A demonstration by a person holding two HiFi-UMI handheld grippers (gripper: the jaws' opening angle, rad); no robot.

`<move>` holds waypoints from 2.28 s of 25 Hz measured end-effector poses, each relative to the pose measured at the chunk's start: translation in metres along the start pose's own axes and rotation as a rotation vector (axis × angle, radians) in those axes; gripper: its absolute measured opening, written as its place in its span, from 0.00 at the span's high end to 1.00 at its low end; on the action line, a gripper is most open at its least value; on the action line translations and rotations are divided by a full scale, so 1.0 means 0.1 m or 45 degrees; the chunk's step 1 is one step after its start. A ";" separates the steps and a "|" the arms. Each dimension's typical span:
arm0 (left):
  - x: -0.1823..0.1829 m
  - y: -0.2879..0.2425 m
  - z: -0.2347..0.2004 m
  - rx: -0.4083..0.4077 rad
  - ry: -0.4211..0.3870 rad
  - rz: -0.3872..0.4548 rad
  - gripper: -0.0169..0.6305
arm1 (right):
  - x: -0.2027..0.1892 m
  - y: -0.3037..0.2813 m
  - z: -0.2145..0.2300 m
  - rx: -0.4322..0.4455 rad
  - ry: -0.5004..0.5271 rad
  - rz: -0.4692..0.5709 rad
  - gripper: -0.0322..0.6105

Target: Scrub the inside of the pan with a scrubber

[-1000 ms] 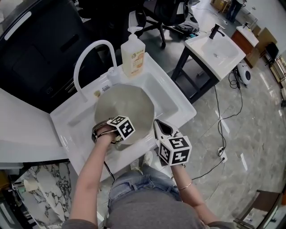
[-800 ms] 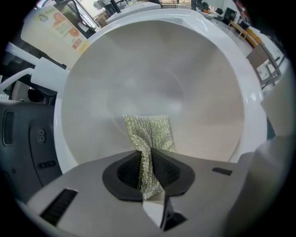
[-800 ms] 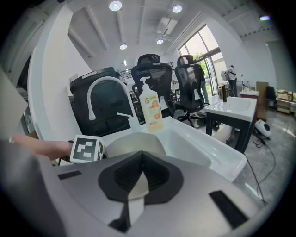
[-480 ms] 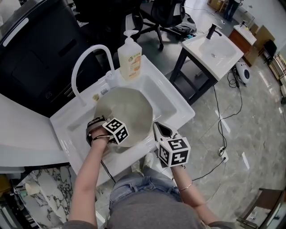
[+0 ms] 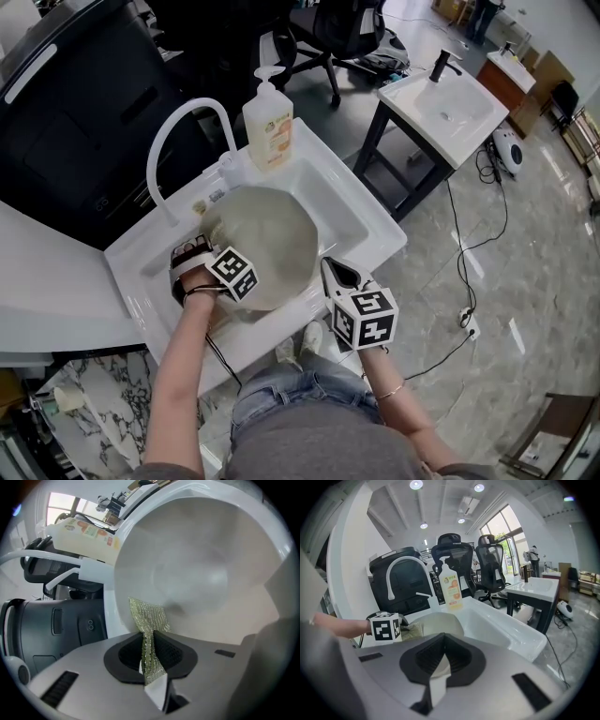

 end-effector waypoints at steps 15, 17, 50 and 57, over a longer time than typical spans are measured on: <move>0.15 0.51 -0.56 0.055 0.736 0.409 0.87 | 0.12 -0.05 -0.09 0.010 0.037 0.047 0.93; 0.17 0.59 -0.59 0.008 0.825 0.463 0.87 | 0.15 -0.07 -0.11 0.010 0.045 0.057 0.93; -0.04 1.69 -0.57 -0.400 1.616 1.052 0.87 | 0.42 -0.08 -0.65 0.113 0.215 0.278 0.94; -0.18 1.69 -0.54 -0.364 1.650 1.059 0.87 | 0.41 -0.02 -0.78 0.117 0.282 0.310 0.94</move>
Point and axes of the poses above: the fingertips, and each gripper's own axes: y backward along the fingers, z to its right, x out of its top, the point moved 5 cm from there along y, backward along the fingers, and after that the axes turned 11 degrees about x, right-handed, at the moved point
